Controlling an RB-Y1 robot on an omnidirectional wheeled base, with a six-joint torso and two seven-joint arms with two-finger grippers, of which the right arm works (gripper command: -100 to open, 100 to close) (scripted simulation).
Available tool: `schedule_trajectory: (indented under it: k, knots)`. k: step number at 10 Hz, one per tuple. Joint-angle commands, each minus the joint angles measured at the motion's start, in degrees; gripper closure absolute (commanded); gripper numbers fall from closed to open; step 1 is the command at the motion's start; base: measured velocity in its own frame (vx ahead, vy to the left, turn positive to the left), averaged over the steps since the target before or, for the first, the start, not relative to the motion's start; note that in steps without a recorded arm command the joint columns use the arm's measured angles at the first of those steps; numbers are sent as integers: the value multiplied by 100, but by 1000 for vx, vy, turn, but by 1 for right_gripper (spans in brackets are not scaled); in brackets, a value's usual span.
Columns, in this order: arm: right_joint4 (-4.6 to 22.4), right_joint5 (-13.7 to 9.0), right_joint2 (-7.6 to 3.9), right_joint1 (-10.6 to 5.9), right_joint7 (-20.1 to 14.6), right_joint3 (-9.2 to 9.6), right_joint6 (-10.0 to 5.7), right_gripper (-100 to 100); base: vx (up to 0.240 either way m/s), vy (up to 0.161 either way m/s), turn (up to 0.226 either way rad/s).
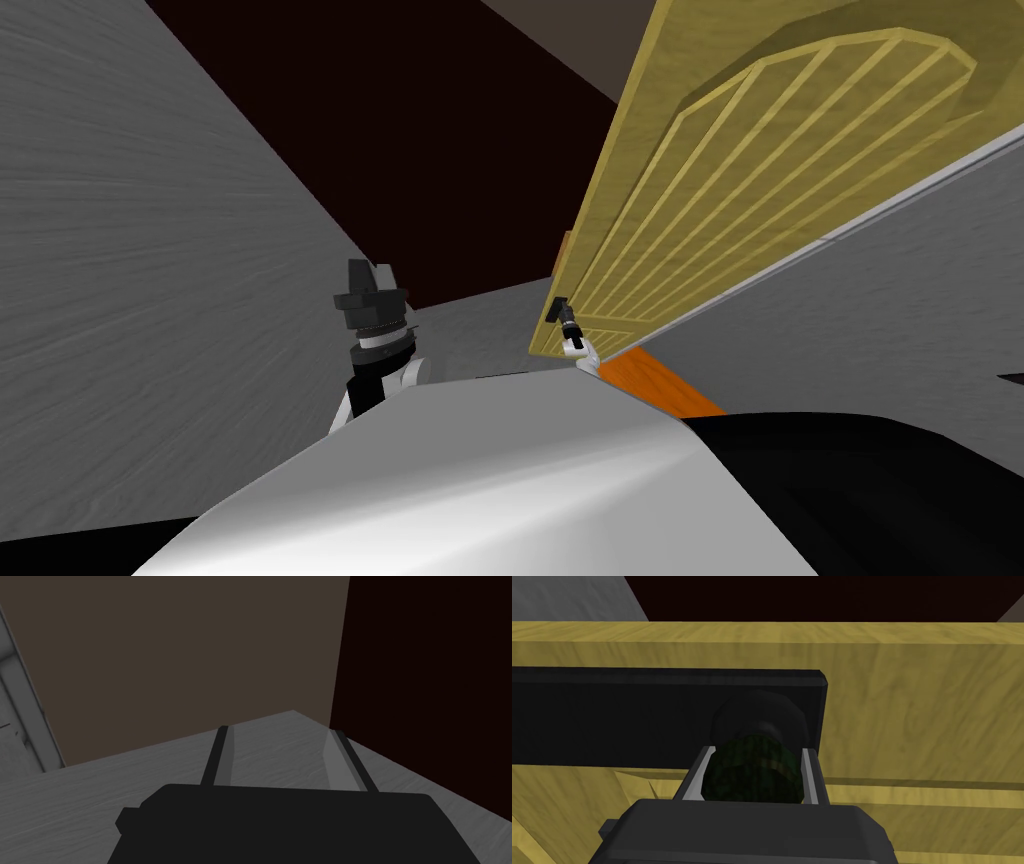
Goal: Push the door open
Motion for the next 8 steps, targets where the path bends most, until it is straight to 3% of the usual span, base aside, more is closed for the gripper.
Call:
schedule_trajectory:
  k: [1, 2, 8]
  knots:
    - [12, -46, 57, -126, 111, -37, 113, 100, 186, 28, -62]
    - [28, -30, 30, -59, 64, -29, 58, 100, 85, 3, -16]
    - [84, -160, 126, -199, 326, -155, 118, 100, 184, 26, -121]
